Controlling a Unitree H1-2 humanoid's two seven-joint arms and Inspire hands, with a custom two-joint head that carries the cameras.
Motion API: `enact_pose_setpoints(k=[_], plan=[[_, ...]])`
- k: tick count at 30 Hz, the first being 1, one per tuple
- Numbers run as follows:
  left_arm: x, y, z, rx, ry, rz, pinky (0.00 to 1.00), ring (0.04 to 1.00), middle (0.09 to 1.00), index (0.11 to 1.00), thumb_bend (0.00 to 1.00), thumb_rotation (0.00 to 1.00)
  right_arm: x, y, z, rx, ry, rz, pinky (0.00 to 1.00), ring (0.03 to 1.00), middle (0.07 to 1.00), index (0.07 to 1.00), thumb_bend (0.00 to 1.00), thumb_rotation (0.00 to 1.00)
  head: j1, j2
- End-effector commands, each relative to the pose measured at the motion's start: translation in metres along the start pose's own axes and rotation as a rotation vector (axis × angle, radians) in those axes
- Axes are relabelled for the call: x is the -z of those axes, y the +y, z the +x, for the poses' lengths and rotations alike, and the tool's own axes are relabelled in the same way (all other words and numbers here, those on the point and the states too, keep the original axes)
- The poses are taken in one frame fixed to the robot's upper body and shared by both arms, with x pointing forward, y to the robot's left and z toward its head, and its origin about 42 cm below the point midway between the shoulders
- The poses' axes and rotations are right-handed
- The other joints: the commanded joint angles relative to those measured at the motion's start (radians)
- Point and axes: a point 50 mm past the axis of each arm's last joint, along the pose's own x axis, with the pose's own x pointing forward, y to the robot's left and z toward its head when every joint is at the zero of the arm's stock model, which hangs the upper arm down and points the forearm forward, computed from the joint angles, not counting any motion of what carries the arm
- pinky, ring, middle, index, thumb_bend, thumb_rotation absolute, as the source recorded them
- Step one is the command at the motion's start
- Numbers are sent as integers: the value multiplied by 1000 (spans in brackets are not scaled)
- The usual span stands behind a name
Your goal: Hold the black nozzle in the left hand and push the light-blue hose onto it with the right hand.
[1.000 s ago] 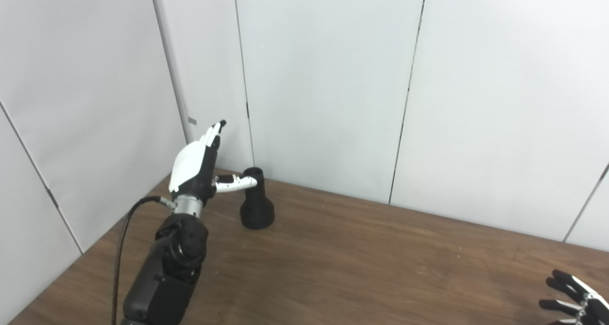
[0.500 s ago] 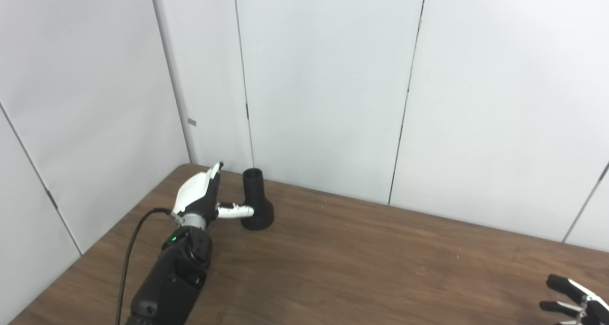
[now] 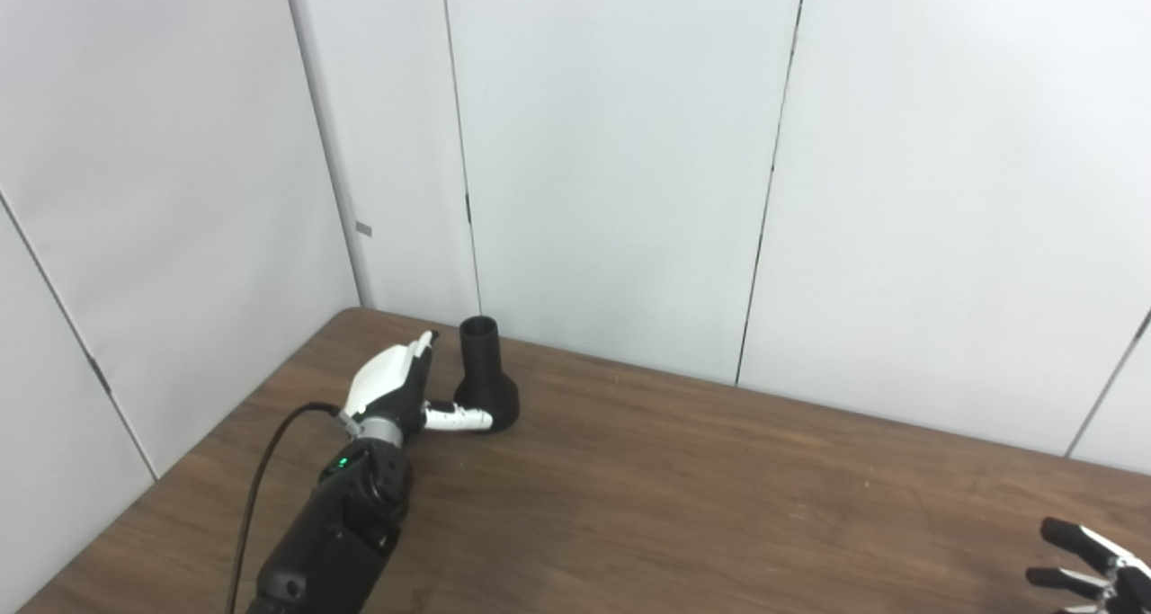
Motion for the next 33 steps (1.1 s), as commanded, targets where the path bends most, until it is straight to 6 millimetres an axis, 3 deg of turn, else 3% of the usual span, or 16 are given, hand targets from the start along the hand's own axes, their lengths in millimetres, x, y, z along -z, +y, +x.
enact_pose_setpoints(k=[1,11,30,33], plan=[[-11,18,7,-43,-44,10,1000,1000,964,953,1000,400,-15,-7,6,8,-65,-6,485,685,835,796,581,0,-1,3],[-15,11,6,4,-70,76,1000,1000,936,910,1000,406,-15,-8,6,4,-63,-4,494,682,839,795,576,0,-4,14],[-9,-2,21,14,-36,52,1000,1000,900,867,1000,362,-17,-11,1,1,-56,-17,501,668,840,798,574,0,-17,37],[-10,-6,22,21,-30,31,1000,964,867,862,1000,331,-18,-11,0,3,-55,-17,501,665,840,798,574,0,-18,38]])
